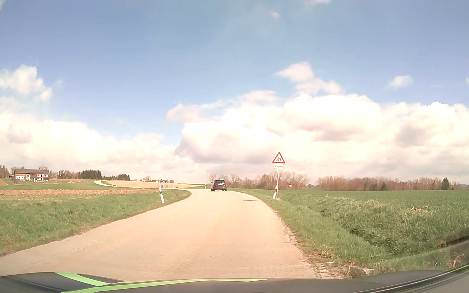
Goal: Follow the waypoints while adhering to traffic rules and regulations
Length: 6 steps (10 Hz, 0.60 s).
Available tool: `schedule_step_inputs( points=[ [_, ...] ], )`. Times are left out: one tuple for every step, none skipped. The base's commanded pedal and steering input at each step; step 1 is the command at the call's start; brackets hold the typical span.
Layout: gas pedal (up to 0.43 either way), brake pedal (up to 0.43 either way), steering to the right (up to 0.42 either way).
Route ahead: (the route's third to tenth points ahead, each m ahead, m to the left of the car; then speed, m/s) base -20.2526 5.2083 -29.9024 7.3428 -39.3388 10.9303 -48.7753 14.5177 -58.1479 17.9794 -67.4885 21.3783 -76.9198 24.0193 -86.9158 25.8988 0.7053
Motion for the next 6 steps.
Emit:
schedule_step_inputs(
  points=[
    [0.0,0.0,-0.964],
    [0.0,0.0,-0.962],
    [0.0,0.0,-0.96],
    [0.0,0.0,-0.959],
    [0.0,0.0,-0.954],
    [0.0,0.012,-0.945]
  ],
)
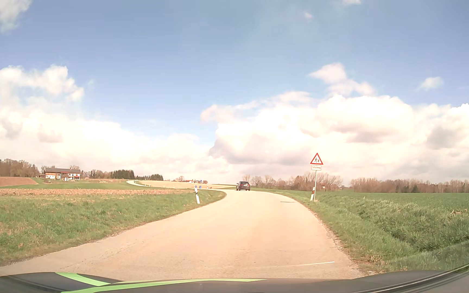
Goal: Follow the waypoints while adhering to traffic rules and regulations
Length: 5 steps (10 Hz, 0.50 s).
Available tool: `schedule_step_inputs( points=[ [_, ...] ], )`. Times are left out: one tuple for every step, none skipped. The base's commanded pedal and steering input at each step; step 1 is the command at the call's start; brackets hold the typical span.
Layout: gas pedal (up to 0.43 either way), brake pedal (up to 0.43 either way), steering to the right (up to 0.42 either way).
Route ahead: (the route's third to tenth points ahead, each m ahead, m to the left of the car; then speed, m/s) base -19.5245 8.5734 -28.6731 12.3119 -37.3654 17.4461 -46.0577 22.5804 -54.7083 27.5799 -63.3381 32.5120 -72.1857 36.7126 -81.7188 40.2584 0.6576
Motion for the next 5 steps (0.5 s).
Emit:
schedule_step_inputs(
  points=[
    [0.0,0.085,-0.94],
    [0.0,0.122,-0.938],
    [0.0,0.146,-0.935],
    [0.0,0.159,-0.933],
    [0.0,0.171,-0.933]
  ],
)
